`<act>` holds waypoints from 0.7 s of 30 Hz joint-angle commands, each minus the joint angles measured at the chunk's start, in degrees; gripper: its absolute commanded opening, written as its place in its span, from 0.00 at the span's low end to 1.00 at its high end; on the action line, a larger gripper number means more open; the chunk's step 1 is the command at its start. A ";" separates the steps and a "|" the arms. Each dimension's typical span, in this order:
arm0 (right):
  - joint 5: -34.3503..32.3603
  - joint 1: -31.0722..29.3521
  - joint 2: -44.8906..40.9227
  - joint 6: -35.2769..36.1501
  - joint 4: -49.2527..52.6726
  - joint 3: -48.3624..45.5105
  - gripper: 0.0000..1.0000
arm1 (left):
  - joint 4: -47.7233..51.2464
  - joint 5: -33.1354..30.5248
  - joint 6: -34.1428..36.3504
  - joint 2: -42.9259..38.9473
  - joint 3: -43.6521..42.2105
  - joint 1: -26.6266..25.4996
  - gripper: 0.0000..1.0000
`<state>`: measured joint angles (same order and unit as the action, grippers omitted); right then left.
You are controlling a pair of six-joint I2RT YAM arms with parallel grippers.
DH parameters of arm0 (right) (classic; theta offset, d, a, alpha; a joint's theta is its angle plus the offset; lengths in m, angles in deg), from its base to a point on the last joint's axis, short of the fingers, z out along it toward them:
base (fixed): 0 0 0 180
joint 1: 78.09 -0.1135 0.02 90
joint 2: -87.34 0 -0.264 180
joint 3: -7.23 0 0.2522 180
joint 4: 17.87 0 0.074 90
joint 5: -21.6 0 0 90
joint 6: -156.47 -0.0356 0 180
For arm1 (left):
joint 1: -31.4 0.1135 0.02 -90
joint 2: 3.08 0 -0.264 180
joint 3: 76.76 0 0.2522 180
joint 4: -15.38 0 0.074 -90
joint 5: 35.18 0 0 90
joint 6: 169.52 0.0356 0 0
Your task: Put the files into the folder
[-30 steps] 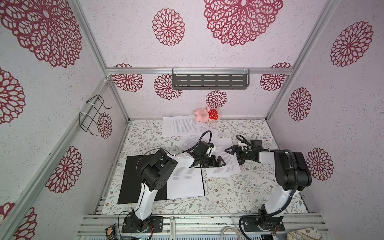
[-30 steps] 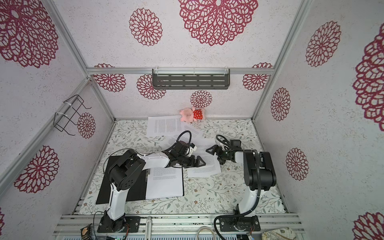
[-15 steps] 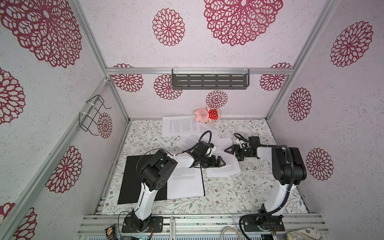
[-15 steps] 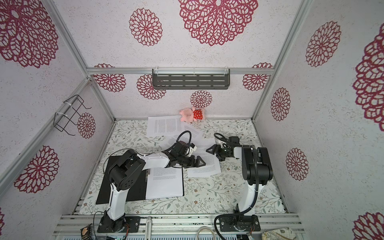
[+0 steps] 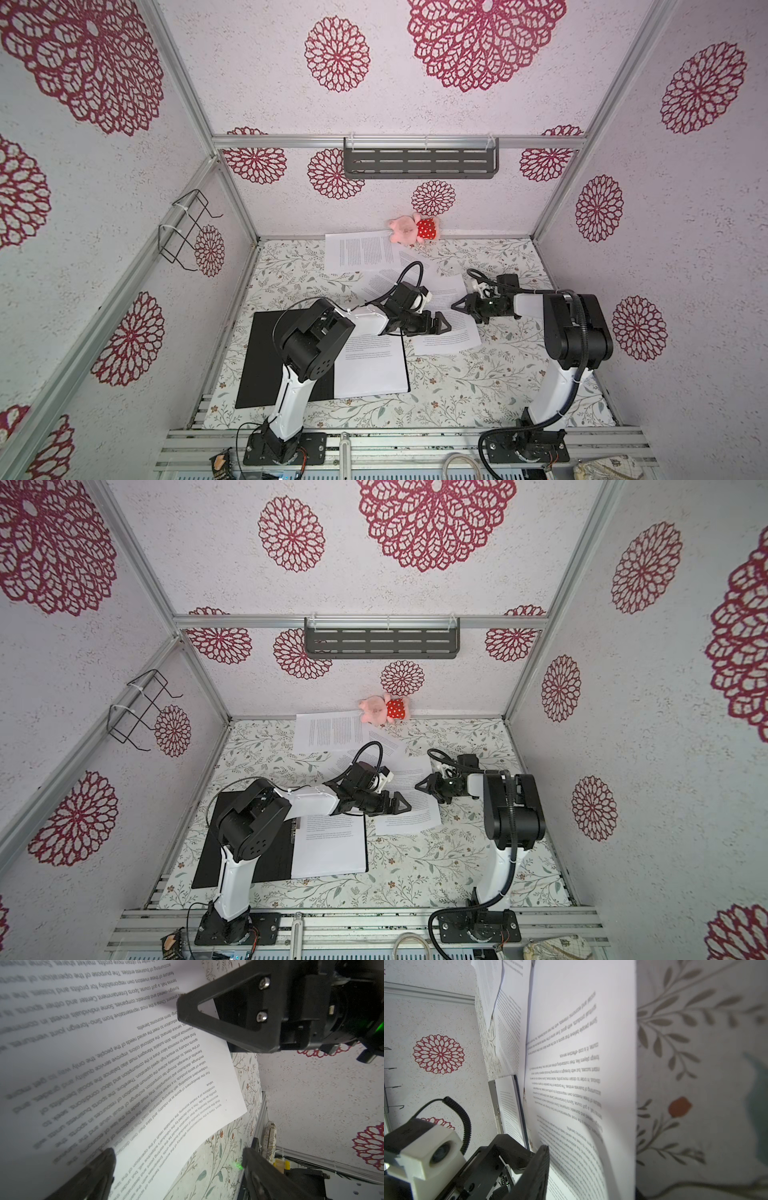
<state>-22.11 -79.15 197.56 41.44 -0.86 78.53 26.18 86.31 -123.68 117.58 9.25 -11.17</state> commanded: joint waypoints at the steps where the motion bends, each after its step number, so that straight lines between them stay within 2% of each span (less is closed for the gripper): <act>1: -1.63 -0.22 1.06 1.04 2.64 -0.23 0.36 | 9.47 -3.10 -0.40 3.18 -2.64 0.73 0.99; 7: -1.89 -0.24 0.85 0.52 2.38 -0.40 0.20 | 10.07 -2.91 -0.06 2.90 -1.94 0.98 0.99; 9: -2.07 -0.21 0.26 0.43 2.42 -0.50 0.18 | 10.29 -2.92 0.12 2.72 -1.55 1.05 0.99; 14: -1.70 -0.15 -1.02 0.72 3.21 -0.32 0.18 | 11.05 -2.92 0.46 2.91 -0.80 1.17 0.99; 16: -2.00 0.08 -1.39 1.03 4.12 -0.06 0.25 | 11.22 -2.92 0.57 3.05 -0.72 1.16 0.99; 21: -1.25 0.93 -1.57 1.24 5.20 0.55 0.32 | 11.31 -2.92 0.66 3.19 -0.88 1.28 0.99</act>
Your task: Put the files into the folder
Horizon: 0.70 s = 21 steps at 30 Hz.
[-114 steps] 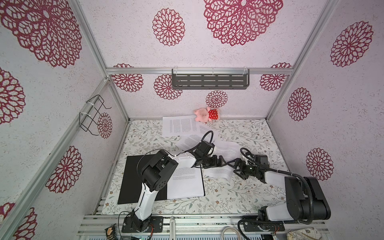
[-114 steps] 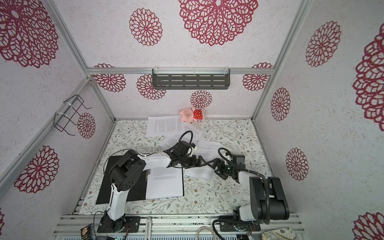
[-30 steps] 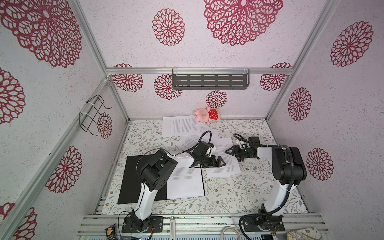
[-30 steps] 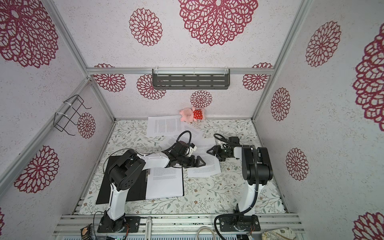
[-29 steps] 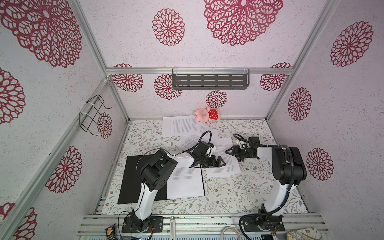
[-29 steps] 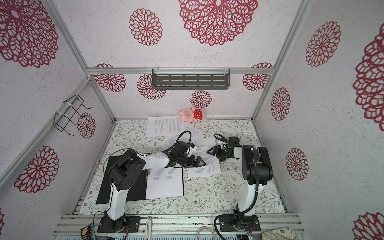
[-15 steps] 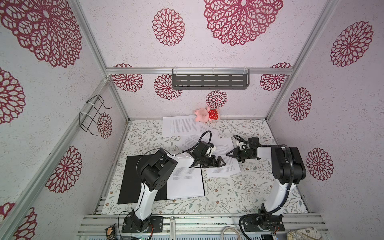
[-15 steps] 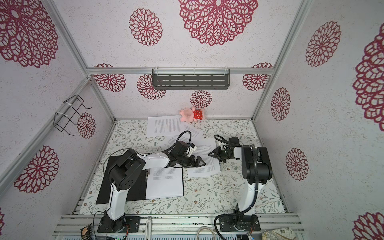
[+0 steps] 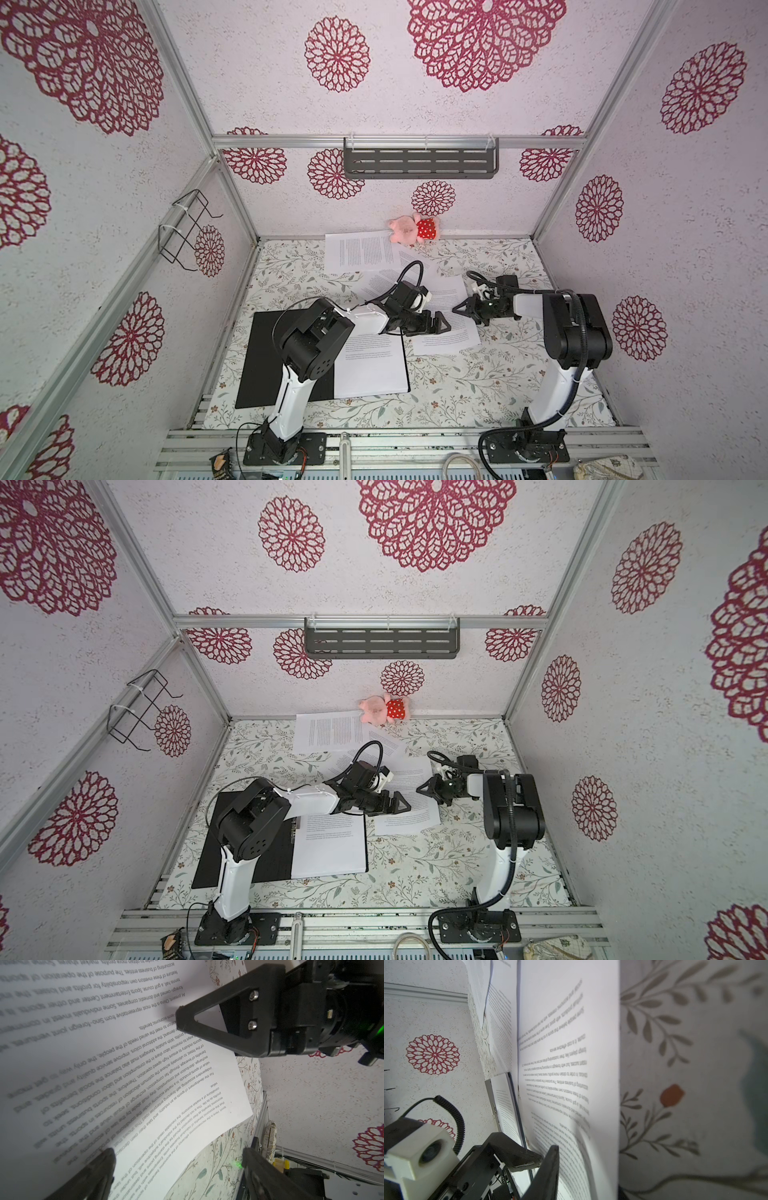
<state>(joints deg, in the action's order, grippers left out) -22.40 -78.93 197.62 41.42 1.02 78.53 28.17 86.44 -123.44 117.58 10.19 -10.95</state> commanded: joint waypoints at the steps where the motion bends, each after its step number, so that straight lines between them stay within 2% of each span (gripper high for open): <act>1: -1.00 0.84 -1.69 1.32 3.56 0.73 0.32 | 9.34 -3.05 0.42 3.17 -1.86 1.03 0.99; 21: -1.26 1.22 0.24 1.50 3.14 0.56 0.29 | 9.58 -3.07 0.59 3.07 -1.82 1.29 0.99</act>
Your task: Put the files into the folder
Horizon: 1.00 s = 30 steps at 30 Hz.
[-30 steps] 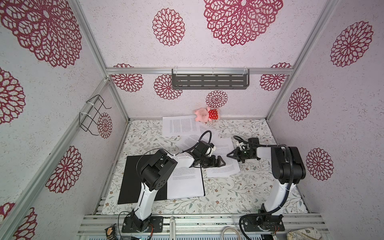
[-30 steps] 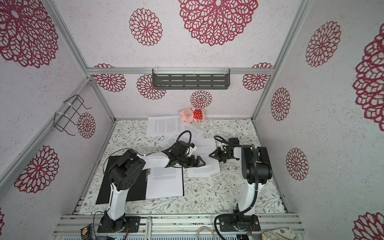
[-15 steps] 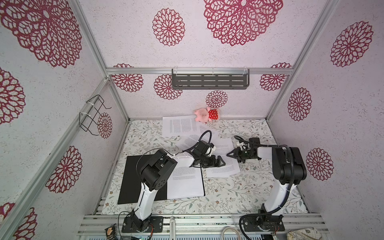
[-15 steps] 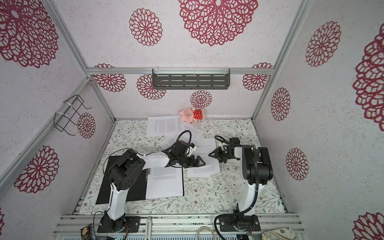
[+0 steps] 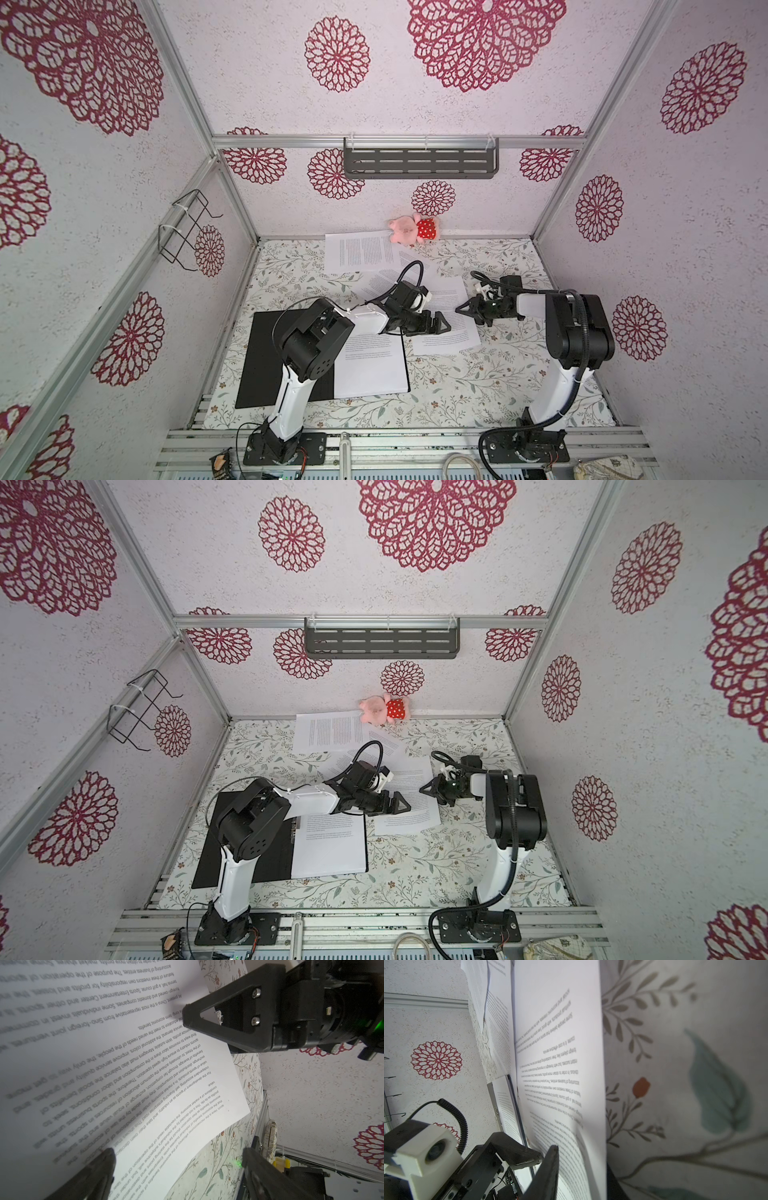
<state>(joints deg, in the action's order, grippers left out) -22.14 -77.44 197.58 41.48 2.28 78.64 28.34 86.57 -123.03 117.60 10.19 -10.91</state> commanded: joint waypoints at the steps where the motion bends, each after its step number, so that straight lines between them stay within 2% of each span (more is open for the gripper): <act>1: -1.56 -0.36 0.33 1.35 1.79 0.49 0.29 | 9.41 -3.18 0.18 2.99 -1.82 1.27 0.99; 14: -1.19 -1.57 1.93 1.18 1.26 0.82 0.27 | 9.32 -3.12 0.09 3.24 -1.91 1.35 0.99; 30: -1.00 -1.52 1.53 0.65 1.03 0.92 0.15 | 9.83 -3.01 0.25 1.45 -1.07 2.05 0.99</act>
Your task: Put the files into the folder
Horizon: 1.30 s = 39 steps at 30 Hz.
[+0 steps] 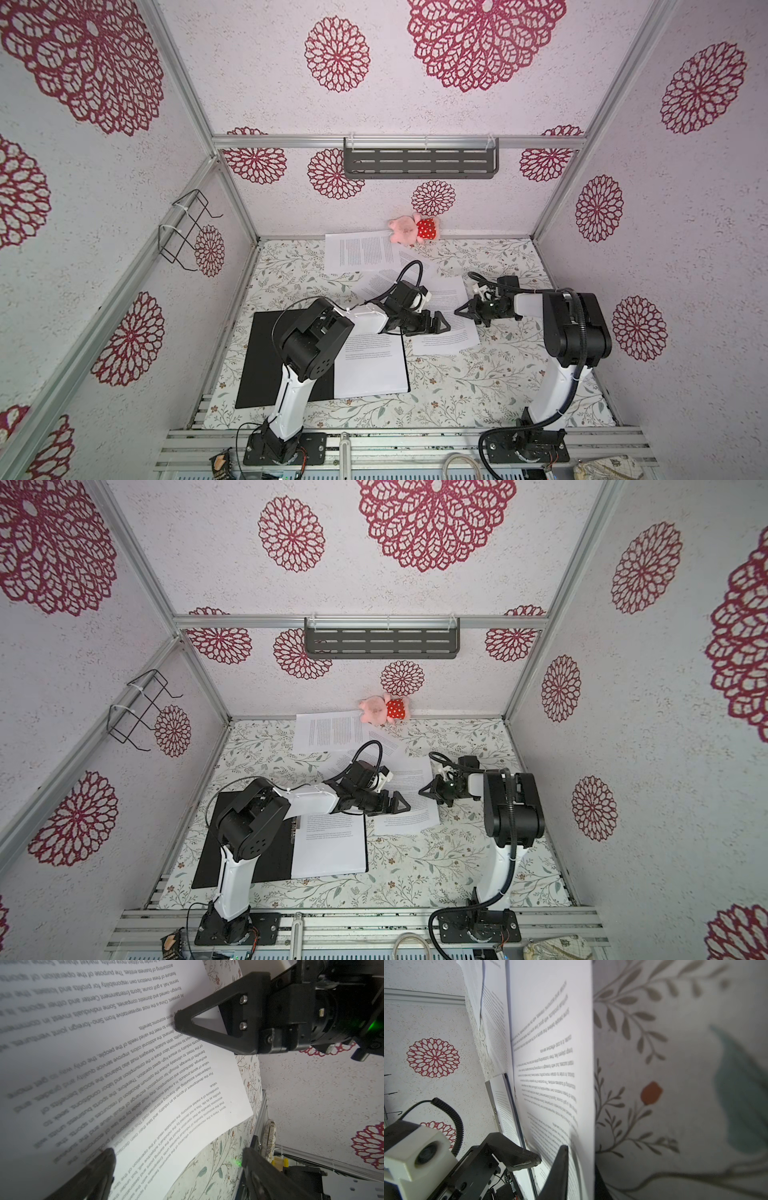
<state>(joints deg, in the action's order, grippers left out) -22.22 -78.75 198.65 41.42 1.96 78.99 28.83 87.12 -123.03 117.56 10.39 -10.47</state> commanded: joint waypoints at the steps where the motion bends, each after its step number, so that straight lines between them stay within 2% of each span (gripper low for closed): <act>1: -1.00 -0.21 0.39 0.65 1.39 0.55 0.14 | 9.63 -3.62 0.39 1.24 -0.87 1.78 0.99; 5: -1.18 -0.20 -0.81 0.21 1.49 0.62 0.03 | 11.45 -3.55 1.22 1.18 1.52 2.41 0.99; 8: -1.32 -0.12 -1.88 0.10 1.79 0.53 0.00 | 12.57 -3.33 1.74 0.85 3.39 2.49 0.99; 14: -0.78 -0.12 -4.21 -0.34 1.66 -0.42 0.00 | 13.41 -1.50 1.78 0.26 6.27 2.49 0.99; 19: -0.99 0.52 -8.65 -2.29 0.57 -1.88 0.00 | 14.63 -0.18 1.84 -4.80 8.80 2.57 0.99; 24: -1.88 2.17 -15.42 -5.91 -1.01 -4.17 0.00 | 15.29 -0.34 3.00 -15.46 9.04 2.99 0.99; 28: -4.56 2.25 -21.26 -6.51 1.81 -3.96 0.00 | 15.95 -2.92 5.05 -24.04 5.63 4.69 0.99; 34: -10.72 1.28 -29.86 -7.53 7.84 -2.24 0.00 | 20.47 -15.57 12.12 -39.84 -4.41 7.97 0.99; 39: -16.82 -3.57 -33.20 -7.40 13.38 1.80 0.00 | 21.85 -21.47 16.37 -53.21 -13.95 12.25 0.99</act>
<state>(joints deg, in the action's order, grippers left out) -34.29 -79.61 167.74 34.73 10.98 77.85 47.71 71.62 -111.47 68.95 -0.24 -0.15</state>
